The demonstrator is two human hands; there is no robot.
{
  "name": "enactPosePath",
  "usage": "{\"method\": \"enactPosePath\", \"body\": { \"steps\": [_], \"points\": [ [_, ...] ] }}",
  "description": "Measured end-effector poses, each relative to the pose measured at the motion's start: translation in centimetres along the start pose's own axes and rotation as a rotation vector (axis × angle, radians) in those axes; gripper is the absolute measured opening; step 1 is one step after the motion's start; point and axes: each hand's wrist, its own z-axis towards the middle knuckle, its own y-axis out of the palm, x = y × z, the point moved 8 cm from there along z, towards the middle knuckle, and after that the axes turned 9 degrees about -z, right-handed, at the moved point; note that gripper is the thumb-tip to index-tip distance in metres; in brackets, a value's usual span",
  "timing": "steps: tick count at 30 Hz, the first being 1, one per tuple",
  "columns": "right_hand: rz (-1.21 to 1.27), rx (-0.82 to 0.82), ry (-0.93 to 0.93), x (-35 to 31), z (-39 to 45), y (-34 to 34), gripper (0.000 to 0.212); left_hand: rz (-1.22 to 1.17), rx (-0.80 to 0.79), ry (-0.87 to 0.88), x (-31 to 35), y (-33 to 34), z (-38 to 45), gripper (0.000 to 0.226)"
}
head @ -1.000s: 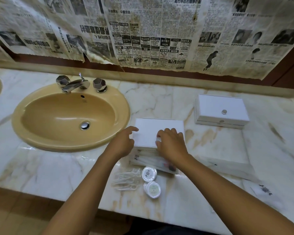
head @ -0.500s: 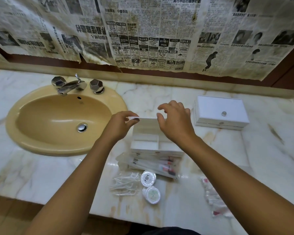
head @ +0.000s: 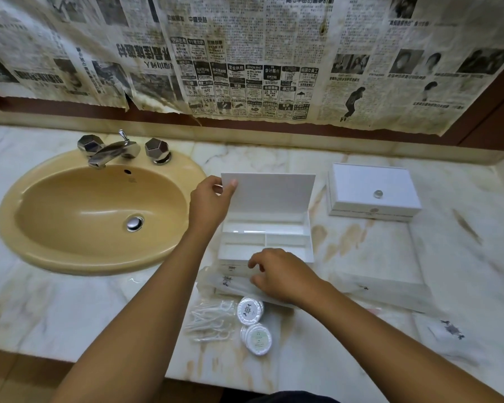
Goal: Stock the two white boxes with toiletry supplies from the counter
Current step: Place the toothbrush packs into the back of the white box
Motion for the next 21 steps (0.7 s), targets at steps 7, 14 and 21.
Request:
{"method": "enactPosePath", "body": {
  "steps": [7,14,21],
  "points": [
    [-0.076,-0.06,0.004,0.1,0.1,1.6,0.046,-0.053,0.075,-0.053,-0.3,-0.5,-0.3,0.029],
    [-0.108,-0.028,-0.01,-0.7,-0.1,1.8,0.029,-0.014,-0.174,-0.114,-3.7,-0.2,-2.5,0.013],
    [-0.146,0.027,-0.014,-1.1,-0.3,1.0,0.017,0.084,-0.436,-0.198,-6.2,0.6,-4.3,0.025]
  ]
}}
